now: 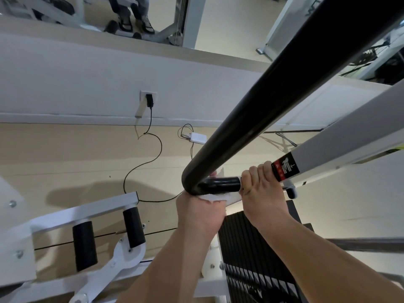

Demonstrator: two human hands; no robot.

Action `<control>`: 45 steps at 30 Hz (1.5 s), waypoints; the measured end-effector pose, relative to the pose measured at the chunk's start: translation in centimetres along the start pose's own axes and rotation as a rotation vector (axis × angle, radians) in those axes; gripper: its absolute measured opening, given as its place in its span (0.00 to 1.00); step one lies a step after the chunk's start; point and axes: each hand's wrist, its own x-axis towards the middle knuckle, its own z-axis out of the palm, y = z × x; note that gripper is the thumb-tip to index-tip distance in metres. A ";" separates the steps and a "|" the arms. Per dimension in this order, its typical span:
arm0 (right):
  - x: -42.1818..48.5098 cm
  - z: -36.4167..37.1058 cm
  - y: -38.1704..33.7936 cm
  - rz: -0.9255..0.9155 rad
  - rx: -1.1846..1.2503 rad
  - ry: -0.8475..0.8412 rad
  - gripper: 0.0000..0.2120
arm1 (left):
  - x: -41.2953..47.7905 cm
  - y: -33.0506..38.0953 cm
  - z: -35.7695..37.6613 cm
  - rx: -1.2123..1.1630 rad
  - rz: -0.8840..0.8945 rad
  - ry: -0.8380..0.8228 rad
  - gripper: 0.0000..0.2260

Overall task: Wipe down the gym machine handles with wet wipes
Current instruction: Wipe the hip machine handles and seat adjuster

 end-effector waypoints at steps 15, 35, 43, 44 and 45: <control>-0.2 -0.6 -0.2 0.033 0.030 -0.005 0.15 | -3.2 6.5 0.0 0.795 0.366 -0.109 0.24; -5.4 -7.3 -3.0 0.162 0.330 -0.361 0.41 | -20.7 10.7 -0.4 0.359 0.072 0.118 0.19; -15.7 -19.3 -5.1 0.406 1.853 -0.684 0.23 | -32.2 10.8 -3.1 0.665 0.040 0.082 0.12; -17.1 -20.3 -5.1 0.408 1.980 -0.720 0.25 | -33.3 10.5 -3.7 0.711 0.062 0.094 0.13; -18.8 -21.2 -4.9 0.352 2.065 -0.738 0.26 | -34.4 10.0 -4.4 0.746 0.088 0.122 0.14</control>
